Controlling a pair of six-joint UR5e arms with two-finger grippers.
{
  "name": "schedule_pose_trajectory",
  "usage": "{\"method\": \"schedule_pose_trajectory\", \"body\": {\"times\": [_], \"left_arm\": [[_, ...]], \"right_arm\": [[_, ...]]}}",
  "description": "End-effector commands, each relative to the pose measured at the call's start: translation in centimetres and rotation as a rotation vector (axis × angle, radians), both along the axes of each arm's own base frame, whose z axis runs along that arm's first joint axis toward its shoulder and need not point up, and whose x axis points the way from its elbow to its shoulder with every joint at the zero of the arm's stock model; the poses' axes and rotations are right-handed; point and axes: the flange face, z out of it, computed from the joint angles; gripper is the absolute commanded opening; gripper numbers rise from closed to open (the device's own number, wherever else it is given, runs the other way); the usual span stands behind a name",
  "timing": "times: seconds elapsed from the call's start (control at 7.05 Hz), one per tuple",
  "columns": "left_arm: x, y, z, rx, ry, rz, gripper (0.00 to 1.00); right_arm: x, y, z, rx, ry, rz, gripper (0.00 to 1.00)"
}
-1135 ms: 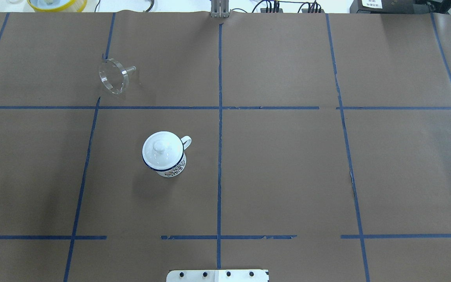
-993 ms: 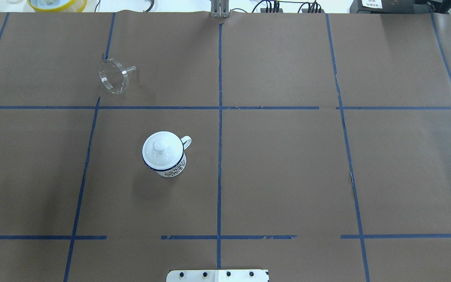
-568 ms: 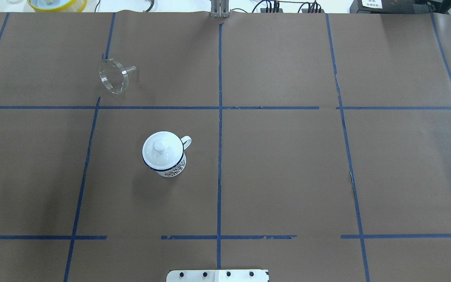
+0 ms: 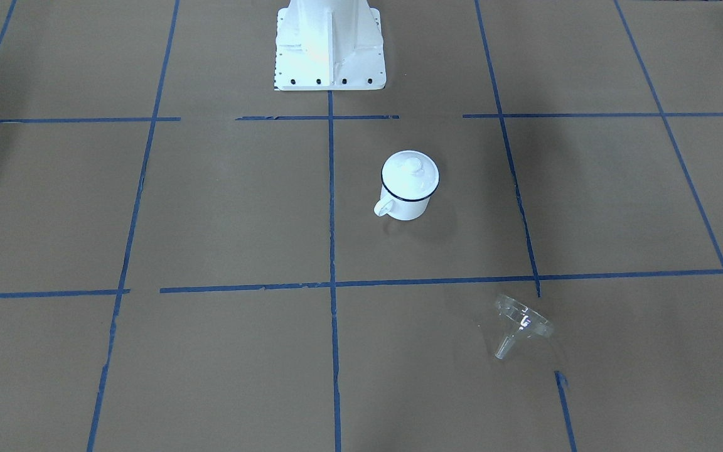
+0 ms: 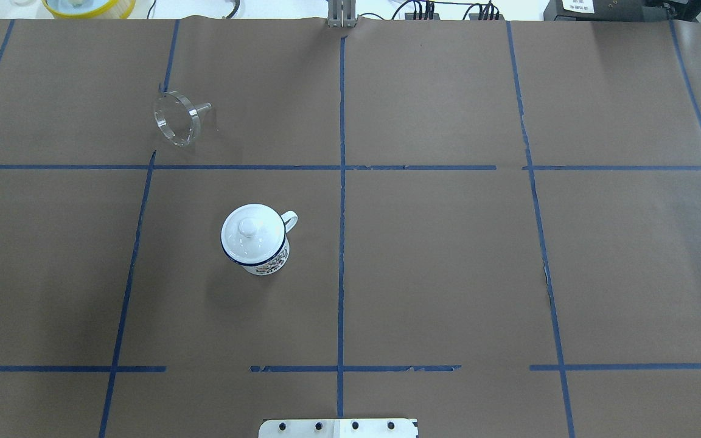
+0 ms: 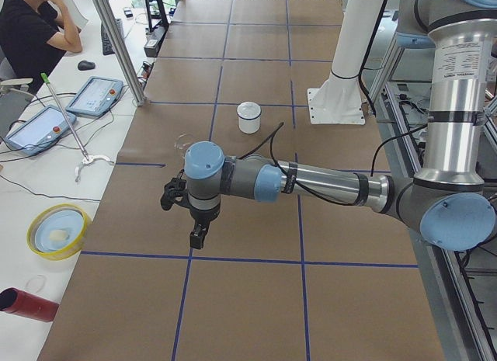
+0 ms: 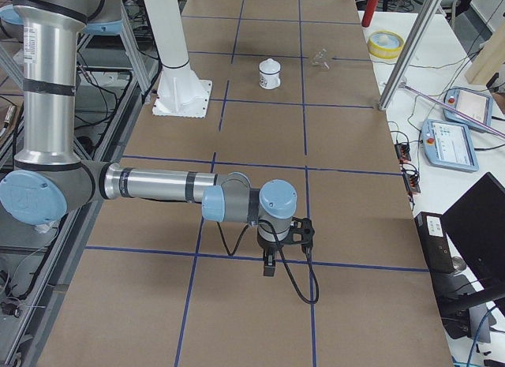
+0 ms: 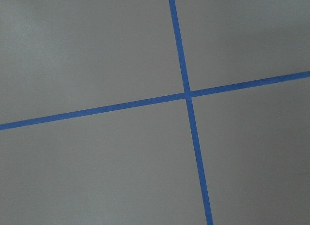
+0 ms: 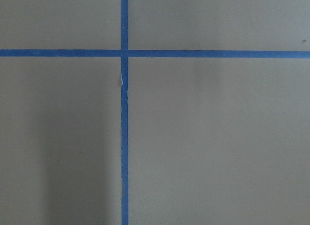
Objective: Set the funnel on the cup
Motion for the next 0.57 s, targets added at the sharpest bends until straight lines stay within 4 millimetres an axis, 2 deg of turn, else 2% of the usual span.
{"method": "schedule_pose_trajectory", "body": {"times": [0.0, 0.14, 0.43], "left_arm": [[0.6, -1.5, -9.2, -0.022, 0.015, -0.055, 1.00], [3.4, -2.1, -13.9, -0.023, 0.030, -0.053, 1.00], [11.7, -3.1, -23.1, -0.054, 0.132, -0.079, 1.00]], "right_arm": [[0.0, 0.0, 0.0, -0.001, 0.000, 0.000, 1.00], [0.0, 0.0, 0.0, -0.001, 0.000, 0.000, 1.00], [0.0, 0.0, 0.0, -0.001, 0.000, 0.000, 1.00]]}}
